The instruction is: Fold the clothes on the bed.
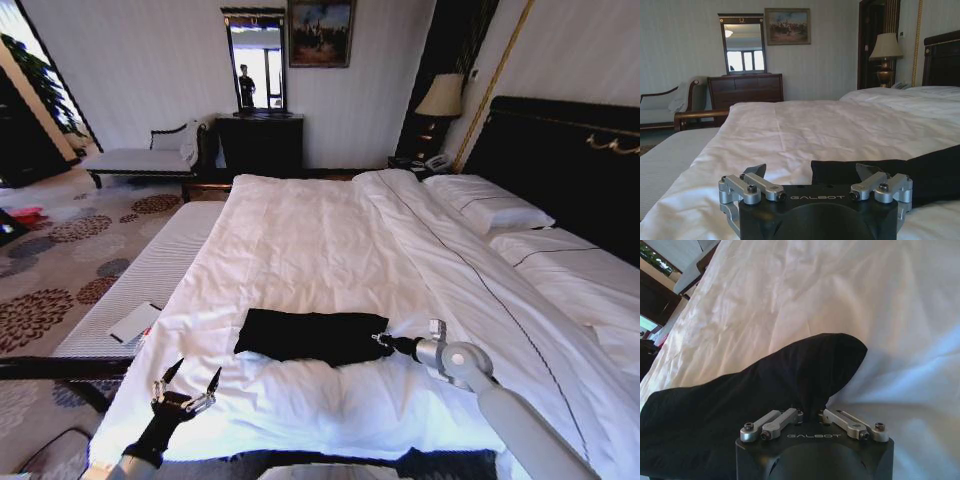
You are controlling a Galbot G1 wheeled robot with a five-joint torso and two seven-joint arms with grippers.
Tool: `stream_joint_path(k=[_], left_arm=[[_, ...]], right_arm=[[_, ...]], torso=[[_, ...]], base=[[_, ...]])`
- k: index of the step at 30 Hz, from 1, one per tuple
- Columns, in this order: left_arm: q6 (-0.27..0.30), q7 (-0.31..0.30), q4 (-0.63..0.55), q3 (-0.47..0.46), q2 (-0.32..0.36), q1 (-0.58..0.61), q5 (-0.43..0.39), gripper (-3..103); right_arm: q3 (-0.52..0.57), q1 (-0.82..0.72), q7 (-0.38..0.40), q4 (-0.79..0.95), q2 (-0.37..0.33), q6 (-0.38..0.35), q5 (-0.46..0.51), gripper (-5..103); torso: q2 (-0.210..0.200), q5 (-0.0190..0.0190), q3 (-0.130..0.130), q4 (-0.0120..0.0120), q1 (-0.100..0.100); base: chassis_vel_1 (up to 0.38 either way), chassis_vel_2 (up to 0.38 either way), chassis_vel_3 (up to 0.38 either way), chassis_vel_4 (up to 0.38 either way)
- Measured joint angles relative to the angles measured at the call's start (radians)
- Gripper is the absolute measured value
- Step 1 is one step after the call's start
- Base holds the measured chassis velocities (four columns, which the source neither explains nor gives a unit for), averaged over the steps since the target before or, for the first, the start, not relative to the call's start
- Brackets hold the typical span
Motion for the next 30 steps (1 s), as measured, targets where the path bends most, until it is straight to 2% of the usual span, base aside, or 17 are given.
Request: stream_joint_path(k=[16, 19, 30], left_arm=[[0.0, 0.0, 0.0, 0.0, 0.0, 0.0, 0.0, 100], [0.0, 0.0, 0.0, 0.0, 0.0, 0.0, 0.0, 100], [0.0, 0.0, 0.0, 0.0, 0.0, 0.0, 0.0, 100]], right_arm=[[0.134, -0.073, 0.002, 0.031, -0.098, 0.0, 0.035, 5], [0.164, -0.07, -0.012, 0.008, -0.153, 0.0, 0.04, 5], [0.217, -0.043, -0.042, -0.099, -0.229, 0.0, 0.019, 5]], torso=[[0.0, 0.0, 0.0, -0.0002, 0.0], [0.0, 0.0, 0.0, -0.0003, 0.0], [0.0, 0.0, 0.0, -0.0001, 0.0]], base=[[0.0, 0.0, 0.0, 0.0], [0.0, 0.0, 0.0, 0.0], [0.0, 0.0, 0.0, 0.0]])
